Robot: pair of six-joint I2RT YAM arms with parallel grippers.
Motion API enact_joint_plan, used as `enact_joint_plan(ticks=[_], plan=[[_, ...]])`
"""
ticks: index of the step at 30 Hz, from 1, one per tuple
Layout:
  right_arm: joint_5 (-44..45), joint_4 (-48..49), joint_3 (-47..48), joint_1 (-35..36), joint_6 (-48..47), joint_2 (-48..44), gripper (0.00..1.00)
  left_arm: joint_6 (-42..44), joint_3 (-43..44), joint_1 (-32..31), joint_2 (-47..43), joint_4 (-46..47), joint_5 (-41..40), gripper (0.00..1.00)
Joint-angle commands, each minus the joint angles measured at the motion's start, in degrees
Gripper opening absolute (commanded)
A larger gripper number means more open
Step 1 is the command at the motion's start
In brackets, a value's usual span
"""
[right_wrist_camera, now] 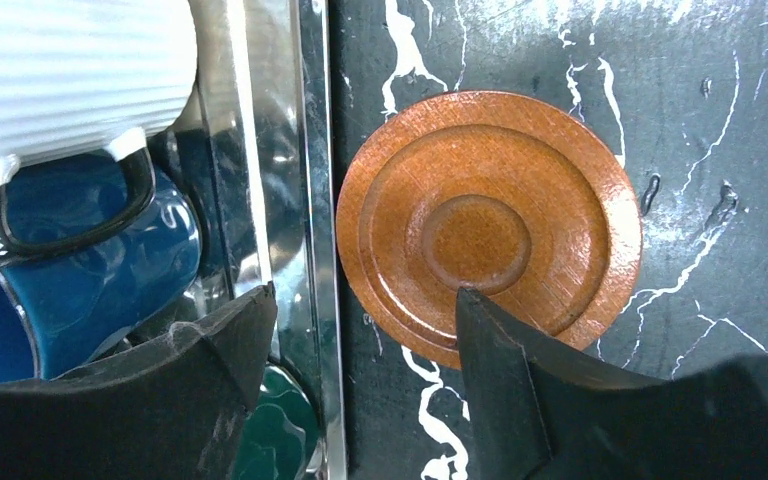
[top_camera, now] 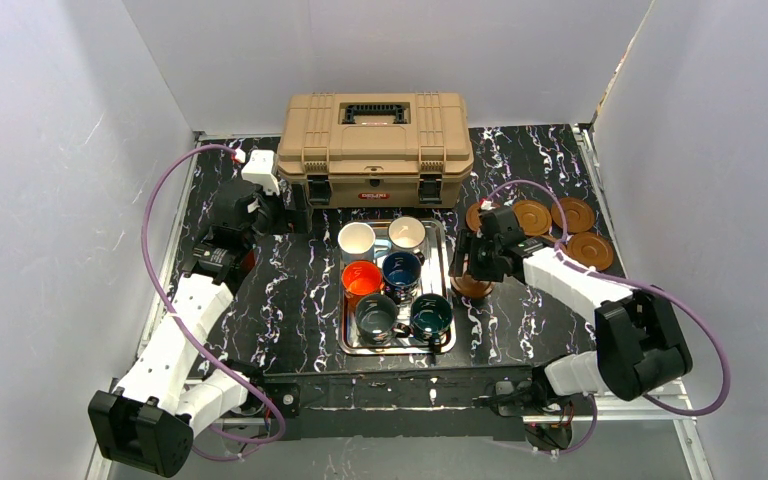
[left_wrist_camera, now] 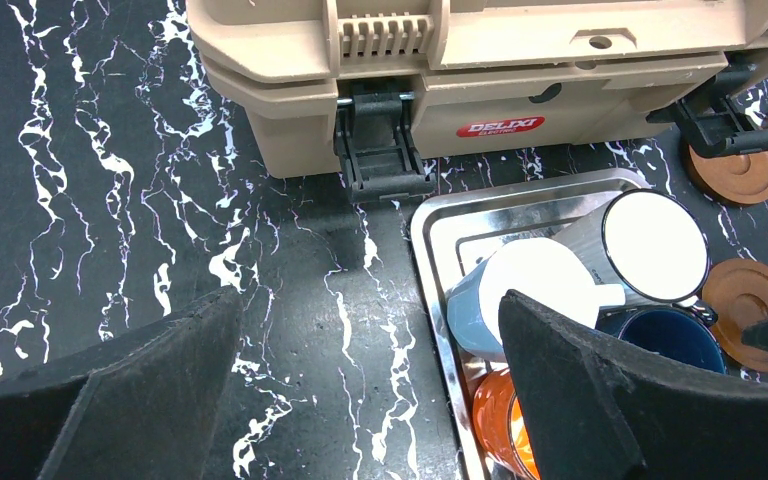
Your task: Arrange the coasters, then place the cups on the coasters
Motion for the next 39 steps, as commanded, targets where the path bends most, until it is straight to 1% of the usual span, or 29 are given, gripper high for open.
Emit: enact_joint_plan(ticks=[1, 11, 18, 23, 27, 30, 36, 39], plan=[[5.2, 1.7, 2.5, 1.9, -0.2, 1.9, 0.73, 0.1, -0.4, -0.2, -0.8, 0.7, -0.2, 0.98], [13.6, -1.4, 6.6, 7.2, -1.2, 7.7, 0.72, 0.0, -0.1, -0.2, -0.4, 0.6, 0.0, 0.98], [14.7, -2.2, 6.7, 7.7, -1.6, 9.6, 0.71, 0.0, -0.2, -0.2, -0.5, 0.5, 0.1, 0.98], [17.3, -3.9, 6.4, 7.7, -2.0, 10.2, 0.72, -0.1, -0.2, -0.2, -0.6, 0.3, 0.1, 0.98], [19.8, -5.4, 6.7, 7.1, -3.4, 10.2, 0.72, -0.1, -0.2, -0.2, -0.8, 0.3, 0.0, 0.98], [20.6, -6.8, 6.7, 5.1, -4.5, 9.7, 0.73, -0.1, -0.2, -0.2, -0.7, 0.2, -0.1, 0.98], [17.3, -6.8, 5.0, -0.6, -6.3, 7.0, 0.73, -0.1, -0.2, -0.2, -0.8, 0.2, 0.0, 0.98], [16.2, -6.8, 5.0, -1.3, -6.8, 6.3, 0.73, -0.1, -0.2, -0.2, -0.9, 0.2, 0.0, 0.98]])
